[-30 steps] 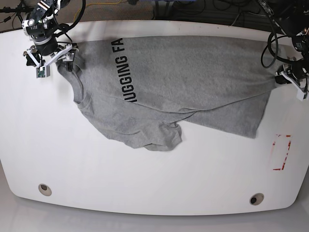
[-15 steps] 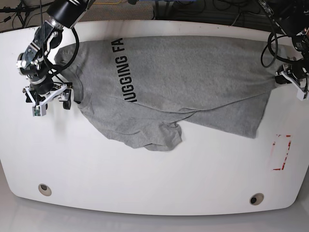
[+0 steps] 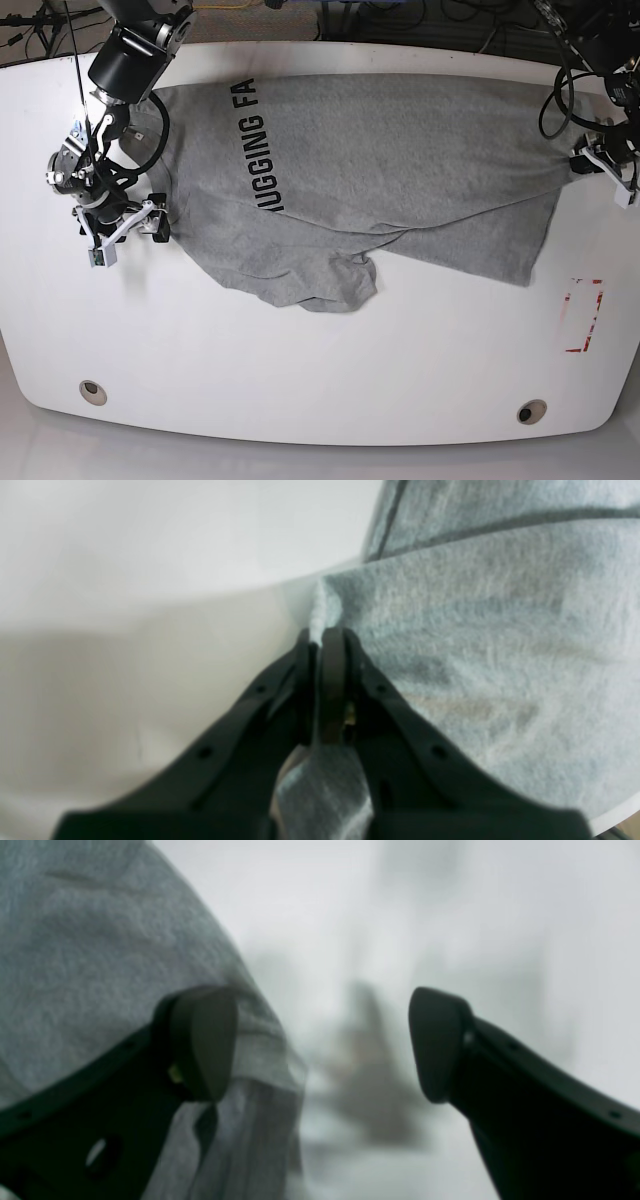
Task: Fold the T-shirt properly
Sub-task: 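Open the right gripper and move it to grasp the shirt side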
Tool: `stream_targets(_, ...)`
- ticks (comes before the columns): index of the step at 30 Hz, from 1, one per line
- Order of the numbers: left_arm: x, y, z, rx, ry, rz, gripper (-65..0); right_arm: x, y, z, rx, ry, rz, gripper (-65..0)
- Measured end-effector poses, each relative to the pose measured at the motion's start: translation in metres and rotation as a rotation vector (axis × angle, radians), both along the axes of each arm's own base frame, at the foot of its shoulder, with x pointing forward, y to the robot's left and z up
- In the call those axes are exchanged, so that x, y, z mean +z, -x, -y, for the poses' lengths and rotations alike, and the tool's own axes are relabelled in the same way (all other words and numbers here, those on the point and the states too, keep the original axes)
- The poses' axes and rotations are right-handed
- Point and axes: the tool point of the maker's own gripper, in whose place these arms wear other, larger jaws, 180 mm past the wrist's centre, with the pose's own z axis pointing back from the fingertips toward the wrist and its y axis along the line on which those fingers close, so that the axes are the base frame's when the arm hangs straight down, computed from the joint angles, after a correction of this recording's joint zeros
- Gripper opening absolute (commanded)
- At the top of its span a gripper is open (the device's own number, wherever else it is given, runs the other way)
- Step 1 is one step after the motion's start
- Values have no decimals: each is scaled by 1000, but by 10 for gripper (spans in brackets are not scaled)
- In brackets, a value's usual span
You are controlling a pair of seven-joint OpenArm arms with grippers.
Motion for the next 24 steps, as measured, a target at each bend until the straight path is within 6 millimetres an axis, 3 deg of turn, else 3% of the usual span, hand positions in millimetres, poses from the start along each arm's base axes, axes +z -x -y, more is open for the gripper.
stream_targets(10, 0, 0, 0, 0, 0, 0, -650, -19, -13, -47, 100, -60, 8, -147)
stream_targets(24, 0, 0, 0, 0, 0, 0, -650, -25, -27, -95, 179, -132, 46, -149)
